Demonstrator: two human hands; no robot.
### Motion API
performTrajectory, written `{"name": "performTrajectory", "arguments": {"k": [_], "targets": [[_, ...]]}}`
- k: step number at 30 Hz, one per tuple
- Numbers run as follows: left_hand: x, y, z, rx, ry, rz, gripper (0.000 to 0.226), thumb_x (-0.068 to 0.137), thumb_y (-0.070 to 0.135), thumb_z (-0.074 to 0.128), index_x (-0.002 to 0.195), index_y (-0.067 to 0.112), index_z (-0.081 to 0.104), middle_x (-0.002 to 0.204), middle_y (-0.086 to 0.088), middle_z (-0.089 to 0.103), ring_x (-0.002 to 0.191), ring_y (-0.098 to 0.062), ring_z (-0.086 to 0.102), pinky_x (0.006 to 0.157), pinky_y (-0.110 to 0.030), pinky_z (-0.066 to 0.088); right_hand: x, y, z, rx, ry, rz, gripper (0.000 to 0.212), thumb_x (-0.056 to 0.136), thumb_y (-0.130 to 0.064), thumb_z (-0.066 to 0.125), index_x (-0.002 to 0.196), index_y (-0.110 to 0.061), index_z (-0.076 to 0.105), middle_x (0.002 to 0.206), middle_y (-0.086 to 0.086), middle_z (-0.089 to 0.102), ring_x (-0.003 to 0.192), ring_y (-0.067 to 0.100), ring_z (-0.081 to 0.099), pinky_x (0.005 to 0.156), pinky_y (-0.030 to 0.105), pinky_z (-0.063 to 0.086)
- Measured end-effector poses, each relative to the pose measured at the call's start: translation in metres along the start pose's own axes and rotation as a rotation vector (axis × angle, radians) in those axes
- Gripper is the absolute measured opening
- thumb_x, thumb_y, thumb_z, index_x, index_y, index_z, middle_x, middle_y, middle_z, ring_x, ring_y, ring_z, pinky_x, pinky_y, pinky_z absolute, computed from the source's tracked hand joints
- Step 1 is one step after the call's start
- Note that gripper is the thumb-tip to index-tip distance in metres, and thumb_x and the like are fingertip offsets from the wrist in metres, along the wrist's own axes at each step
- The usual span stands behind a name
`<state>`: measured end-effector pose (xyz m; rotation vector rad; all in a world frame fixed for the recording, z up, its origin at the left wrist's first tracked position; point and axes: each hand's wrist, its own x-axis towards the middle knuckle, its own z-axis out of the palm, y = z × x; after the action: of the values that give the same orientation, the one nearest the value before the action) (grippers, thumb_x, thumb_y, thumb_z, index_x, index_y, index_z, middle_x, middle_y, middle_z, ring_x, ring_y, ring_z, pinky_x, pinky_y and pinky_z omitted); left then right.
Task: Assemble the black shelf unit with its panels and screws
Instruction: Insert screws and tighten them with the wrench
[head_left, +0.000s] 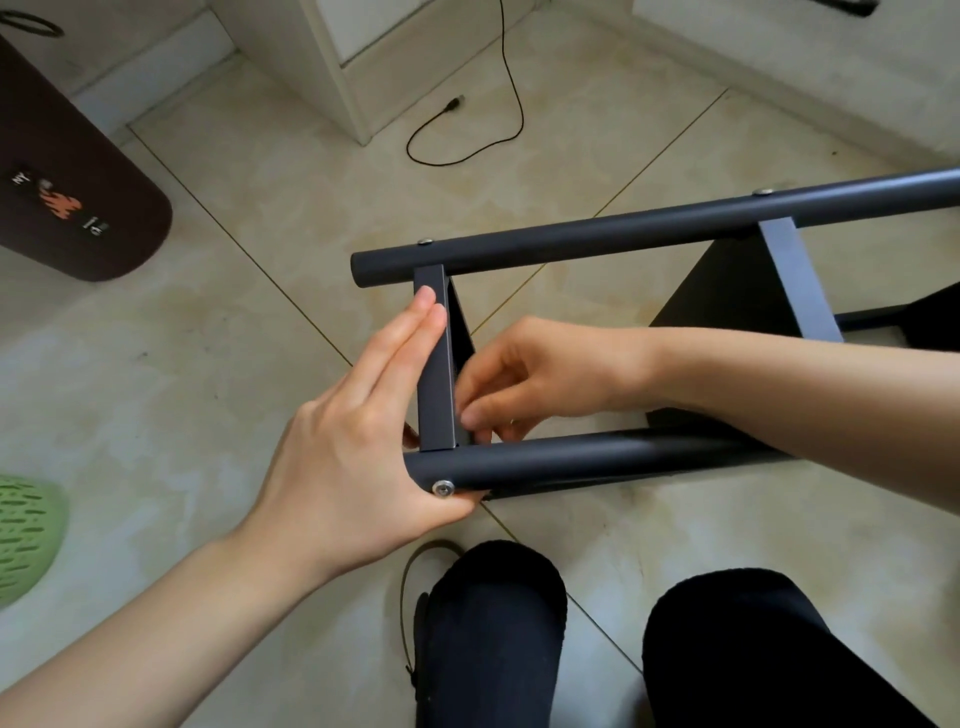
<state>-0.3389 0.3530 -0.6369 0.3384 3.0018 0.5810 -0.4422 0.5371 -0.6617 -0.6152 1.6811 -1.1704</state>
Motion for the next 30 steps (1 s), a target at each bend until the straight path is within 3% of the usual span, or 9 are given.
{"name": "performTrajectory", "arguments": {"k": [3,6,10,15,18,20,22,24,30], "targets": [[0.000,0.000,0.000,-0.006,-0.010,-0.008,0.129,0.046,0.052,0.089,0.157,0.027,0.029,0.164,0.020,0.021,0.078,-0.006,0.055,0.067,-0.005,0.029,0.001,0.000,0.007,-0.140,-0.065,-0.037,0.013,0.095,-0.012,0.064,0.091,-0.019,0.074,0.082,-0.011,0.071,0.073,-0.003,0.061,0.071,0.013,0.048],[0.000,0.002,0.000,-0.004,-0.009,-0.011,0.130,0.045,0.051,0.089,0.157,0.026,0.030,0.164,0.019,0.022,0.098,-0.014,0.052,0.066,-0.010,0.031,0.002,-0.002,0.009,-0.114,-0.093,-0.015,0.024,0.096,-0.011,0.061,0.081,-0.027,0.071,0.073,-0.016,0.067,0.068,-0.007,0.058,0.066,0.008,0.043],[0.001,0.002,-0.001,-0.012,-0.010,-0.021,0.128,0.046,0.052,0.088,0.157,0.026,0.031,0.164,0.019,0.022,0.095,-0.016,0.056,0.067,-0.014,0.034,-0.001,-0.002,0.006,-0.071,-0.120,0.014,0.022,0.097,-0.012,0.061,0.083,-0.026,0.072,0.077,-0.014,0.070,0.072,-0.003,0.060,0.068,0.012,0.045],[0.000,0.004,-0.002,-0.030,-0.013,-0.021,0.118,0.051,0.063,0.068,0.157,0.026,0.030,0.164,0.020,0.020,0.098,-0.016,0.057,0.068,-0.009,0.032,-0.016,-0.013,0.001,-0.126,-0.023,0.049,0.020,0.095,-0.009,0.060,0.096,-0.018,0.078,0.087,0.009,0.074,0.071,0.006,0.059,0.070,0.019,0.048],[0.001,0.006,-0.003,-0.039,-0.008,-0.023,0.114,0.055,0.067,0.059,0.156,0.022,0.033,0.164,0.016,0.023,0.091,-0.016,0.060,0.064,-0.009,0.033,-0.030,-0.025,0.003,-0.205,0.010,0.012,0.018,0.096,-0.022,0.060,0.095,-0.018,0.078,0.084,0.003,0.071,0.071,0.011,0.060,0.070,0.022,0.048],[0.001,0.007,-0.004,-0.025,-0.004,-0.022,0.114,0.055,0.067,0.058,0.157,0.022,0.032,0.164,0.015,0.023,0.082,-0.017,0.063,0.064,-0.017,0.037,-0.036,-0.031,0.010,-0.300,0.005,-0.002,0.031,0.094,-0.041,0.062,0.091,-0.012,0.074,0.086,0.012,0.066,0.076,0.023,0.059,0.068,0.030,0.047],[0.001,0.007,-0.004,-0.003,-0.008,-0.018,0.115,0.057,0.068,0.057,0.158,0.021,0.030,0.165,0.015,0.020,0.095,-0.018,0.058,0.067,-0.020,0.037,-0.035,-0.034,0.020,-0.438,0.050,-0.015,0.049,0.086,-0.056,0.065,0.083,-0.007,0.067,0.086,0.019,0.062,0.076,0.030,0.056,0.067,0.041,0.048],[0.002,0.007,-0.005,0.007,-0.011,-0.010,0.115,0.058,0.068,0.056,0.158,0.020,0.028,0.165,0.015,0.018,0.110,-0.017,0.050,0.068,-0.021,0.038,-0.034,-0.036,0.028,-0.539,0.094,-0.043,0.055,0.081,-0.060,0.068,0.080,-0.005,0.064,0.083,0.019,0.062,0.073,0.030,0.054,0.068,0.045,0.048],[0.002,0.004,-0.003,-0.079,-0.064,0.002,0.121,0.056,0.071,0.061,0.160,0.026,0.017,0.162,0.028,0.003,0.126,-0.008,0.038,0.063,-0.002,0.033,-0.032,-0.035,0.033,-0.593,0.179,-0.101,0.043,0.079,-0.045,0.073,0.069,-0.004,0.062,0.068,0.016,0.056,0.056,0.020,0.041,0.052,0.028,0.036]]}}
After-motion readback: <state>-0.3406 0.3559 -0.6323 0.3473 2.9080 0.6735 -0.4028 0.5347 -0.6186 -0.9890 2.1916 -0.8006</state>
